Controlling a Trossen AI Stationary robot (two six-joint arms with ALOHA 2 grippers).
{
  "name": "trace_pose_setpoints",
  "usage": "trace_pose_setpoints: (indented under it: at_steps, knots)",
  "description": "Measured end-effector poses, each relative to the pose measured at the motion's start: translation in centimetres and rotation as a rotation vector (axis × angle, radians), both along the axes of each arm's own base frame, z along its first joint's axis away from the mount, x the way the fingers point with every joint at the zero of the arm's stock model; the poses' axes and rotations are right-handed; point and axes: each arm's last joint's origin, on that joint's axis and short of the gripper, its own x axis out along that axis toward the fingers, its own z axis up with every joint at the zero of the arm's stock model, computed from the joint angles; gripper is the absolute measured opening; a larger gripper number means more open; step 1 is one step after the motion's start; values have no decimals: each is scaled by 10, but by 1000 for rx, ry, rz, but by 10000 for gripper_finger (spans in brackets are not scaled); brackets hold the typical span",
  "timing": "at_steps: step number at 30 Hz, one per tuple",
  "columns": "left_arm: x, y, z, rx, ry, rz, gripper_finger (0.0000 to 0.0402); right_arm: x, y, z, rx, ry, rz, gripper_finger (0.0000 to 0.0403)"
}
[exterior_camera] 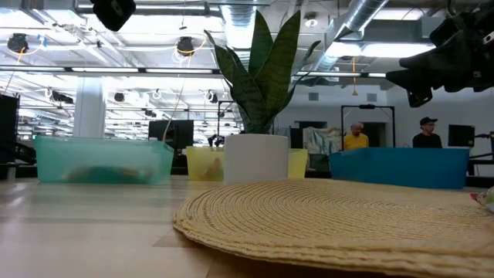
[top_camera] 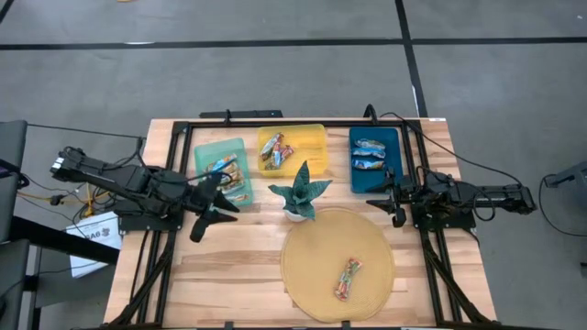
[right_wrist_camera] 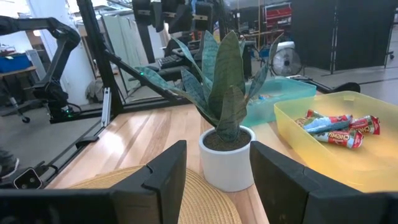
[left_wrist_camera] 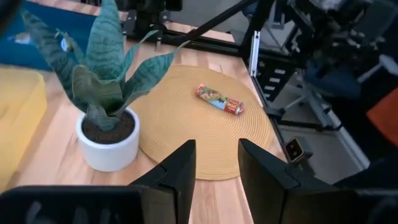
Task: Pick and place Granola Bars by type
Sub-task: Put the red granola bar into the yellow bin
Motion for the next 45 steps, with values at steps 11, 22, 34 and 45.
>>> trace_pose_setpoints:
  at_steps: [11,22,34,45]
  knots:
    - [-1,0,-5,72,-7,-31,112,0,0,0,0,2,-1,169]
    - [-20,4,-50,26,28,-67,112,0,0,0,0,2,-1,169]
    - [-67,20,-93,60,-223,-11,112,0,0,0,0,2,-1,169]
    - [-70,23,-105,55,-567,77,112,0,0,0,0,3,-1,169]
